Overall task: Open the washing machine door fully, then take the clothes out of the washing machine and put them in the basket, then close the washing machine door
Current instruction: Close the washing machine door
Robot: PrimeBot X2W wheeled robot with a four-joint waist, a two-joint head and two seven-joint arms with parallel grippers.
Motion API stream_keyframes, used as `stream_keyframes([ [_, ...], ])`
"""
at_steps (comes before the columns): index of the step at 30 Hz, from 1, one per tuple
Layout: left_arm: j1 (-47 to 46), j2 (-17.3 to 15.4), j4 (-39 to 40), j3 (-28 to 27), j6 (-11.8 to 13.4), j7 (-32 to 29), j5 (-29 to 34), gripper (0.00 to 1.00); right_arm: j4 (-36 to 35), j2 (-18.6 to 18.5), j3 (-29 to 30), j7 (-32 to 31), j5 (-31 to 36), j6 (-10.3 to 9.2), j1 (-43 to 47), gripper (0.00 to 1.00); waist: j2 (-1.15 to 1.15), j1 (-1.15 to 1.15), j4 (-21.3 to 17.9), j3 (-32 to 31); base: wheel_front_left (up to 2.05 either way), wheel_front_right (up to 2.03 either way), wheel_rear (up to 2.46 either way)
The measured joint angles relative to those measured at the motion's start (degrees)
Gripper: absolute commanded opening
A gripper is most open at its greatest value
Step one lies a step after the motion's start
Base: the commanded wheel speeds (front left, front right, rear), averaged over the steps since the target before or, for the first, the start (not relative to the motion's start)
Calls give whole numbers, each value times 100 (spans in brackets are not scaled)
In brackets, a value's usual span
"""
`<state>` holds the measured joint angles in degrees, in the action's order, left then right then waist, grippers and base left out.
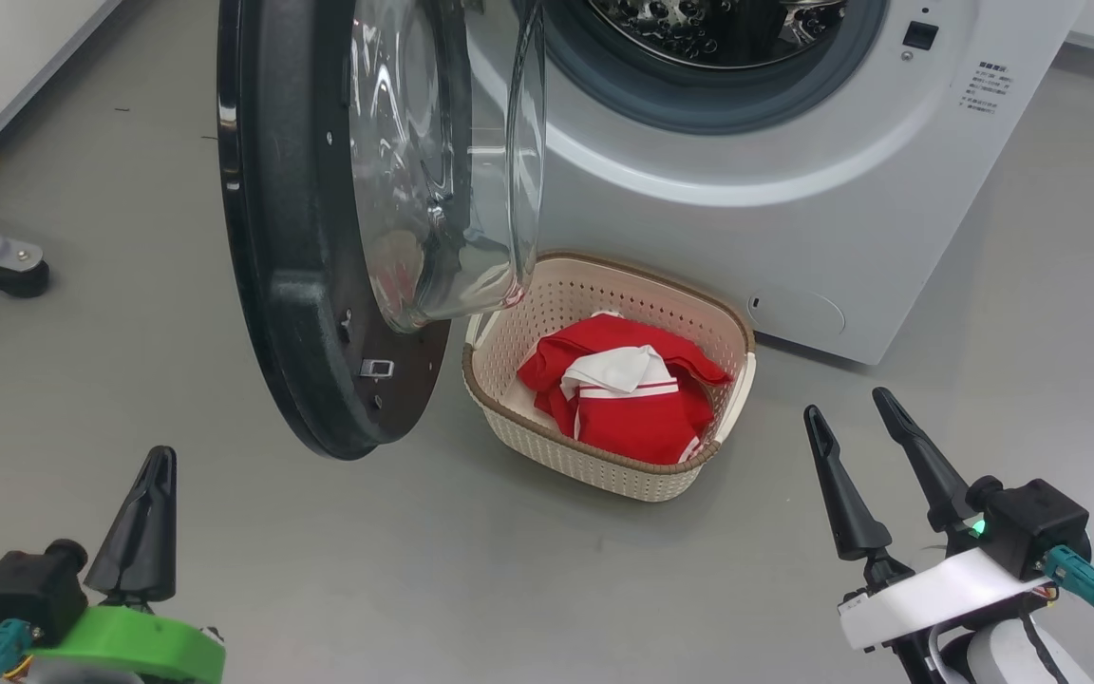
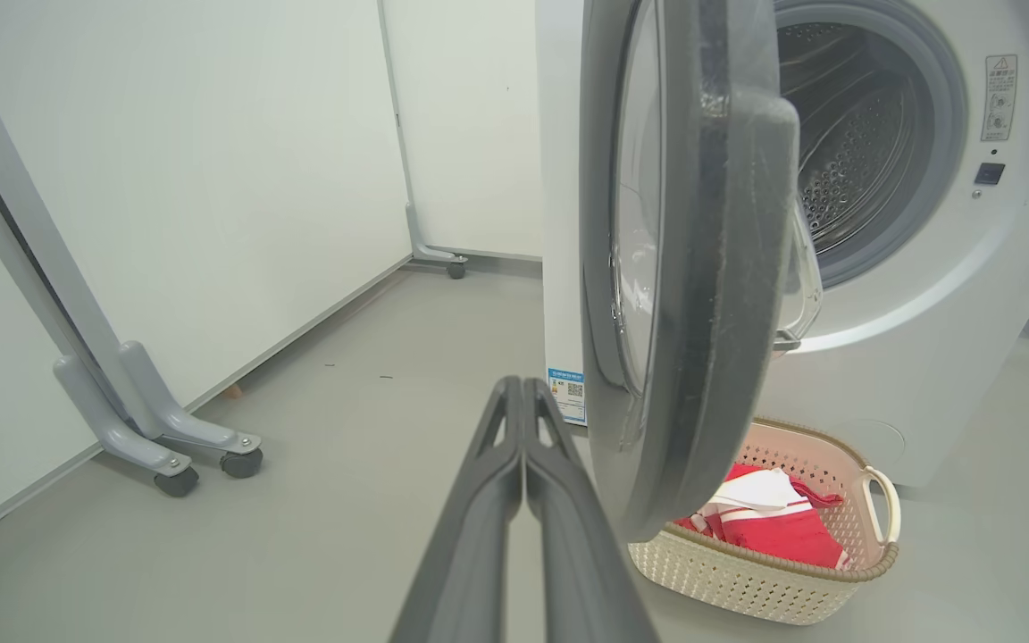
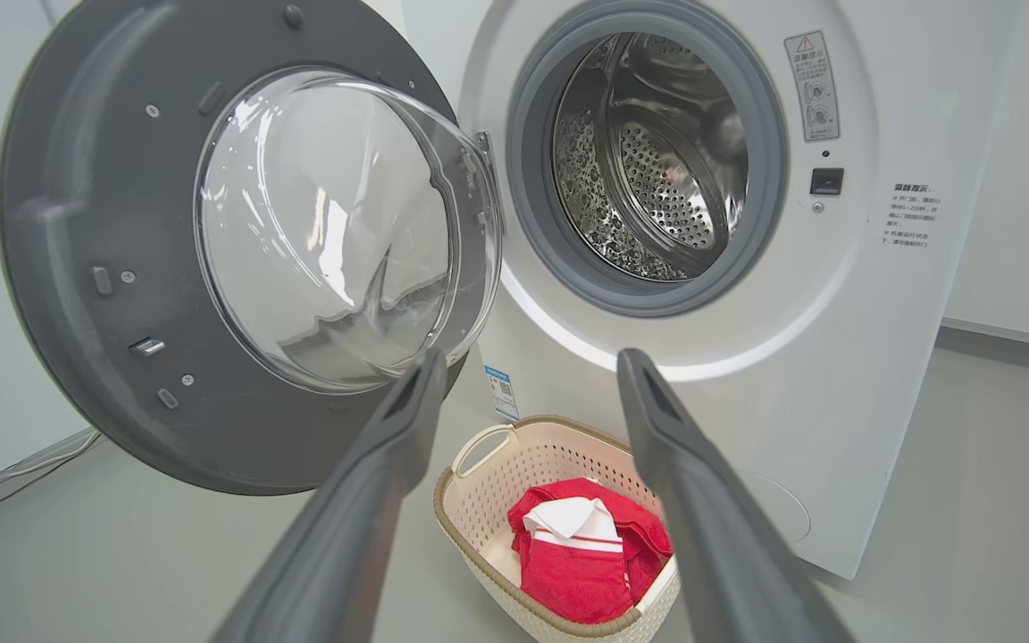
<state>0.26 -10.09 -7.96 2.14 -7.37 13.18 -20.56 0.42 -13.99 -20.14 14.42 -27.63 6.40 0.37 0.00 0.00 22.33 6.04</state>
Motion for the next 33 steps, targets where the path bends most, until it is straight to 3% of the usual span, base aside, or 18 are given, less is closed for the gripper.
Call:
stream_keyframes([
  [7,-198,271,80,0,0,-417,-1172,0,-5,-1,1,0,1,0,2,100,0,0,11,47,0,0,0],
  [14,-688,868,85,-667,0,-1277,-3385,0,-12,-1,-4,1,3,1,1,100,0,0,9,105,0,0,0],
  [17,-834,906,63,-1017,15,-1660,-4290,0,-18,3,-45,1,4,1,-3,100,0,0,-19,134,0,0,0],
  [28,-1514,907,-70,-1545,969,-3105,-6978,0,-14,1,-60,1,7,8,-23,100,0,0,-175,236,0,0,0],
  [33,-1709,907,-65,-1547,1345,-3619,-7674,0,8,2,-67,1,7,8,-79,100,0,0,-265,235,0,0,0],
])
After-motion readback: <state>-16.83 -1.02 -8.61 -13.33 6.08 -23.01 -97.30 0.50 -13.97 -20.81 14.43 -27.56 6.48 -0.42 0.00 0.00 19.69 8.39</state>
